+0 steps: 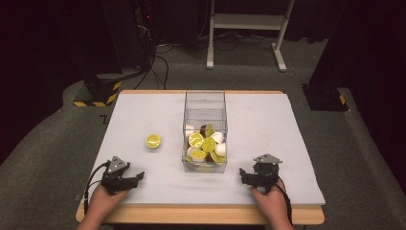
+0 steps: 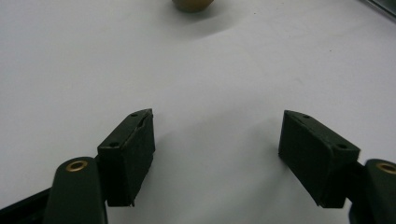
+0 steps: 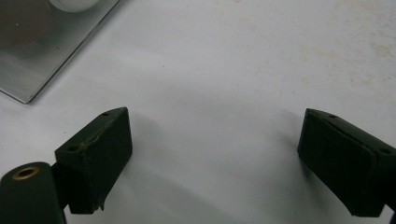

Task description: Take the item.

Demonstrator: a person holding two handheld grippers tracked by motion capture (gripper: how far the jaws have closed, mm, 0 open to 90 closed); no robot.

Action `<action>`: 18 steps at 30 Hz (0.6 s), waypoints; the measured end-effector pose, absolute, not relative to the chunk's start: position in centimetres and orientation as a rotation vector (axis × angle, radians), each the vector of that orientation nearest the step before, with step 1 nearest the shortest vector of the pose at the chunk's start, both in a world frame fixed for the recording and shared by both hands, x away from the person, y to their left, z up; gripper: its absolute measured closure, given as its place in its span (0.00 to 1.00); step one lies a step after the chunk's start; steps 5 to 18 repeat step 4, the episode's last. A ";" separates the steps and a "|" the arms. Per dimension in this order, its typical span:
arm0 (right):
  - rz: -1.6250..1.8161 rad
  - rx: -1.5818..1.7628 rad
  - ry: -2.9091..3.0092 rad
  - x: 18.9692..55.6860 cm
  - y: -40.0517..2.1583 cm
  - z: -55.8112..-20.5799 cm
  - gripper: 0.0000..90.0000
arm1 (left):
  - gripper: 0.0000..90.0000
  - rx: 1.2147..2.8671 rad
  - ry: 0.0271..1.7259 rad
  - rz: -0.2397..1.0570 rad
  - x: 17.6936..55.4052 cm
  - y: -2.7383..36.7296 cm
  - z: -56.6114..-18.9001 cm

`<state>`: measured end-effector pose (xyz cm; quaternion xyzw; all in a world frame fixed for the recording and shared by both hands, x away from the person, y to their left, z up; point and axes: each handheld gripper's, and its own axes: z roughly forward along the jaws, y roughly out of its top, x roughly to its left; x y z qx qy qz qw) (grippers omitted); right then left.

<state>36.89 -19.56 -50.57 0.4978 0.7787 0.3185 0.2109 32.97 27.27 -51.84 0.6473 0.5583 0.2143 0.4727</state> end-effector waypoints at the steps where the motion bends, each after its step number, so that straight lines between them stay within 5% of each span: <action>1: 0.885 1.383 2.164 36.9 -19.6 -50.6 0.11 | 0.30 1.583 1.367 0.525 33.0 27.3 -51.8; 18: 0.885 1.383 2.164 36.9 -19.6 -50.6 0.11 | 0.30 1.583 1.367 0.524 33.0 27.3 -51.8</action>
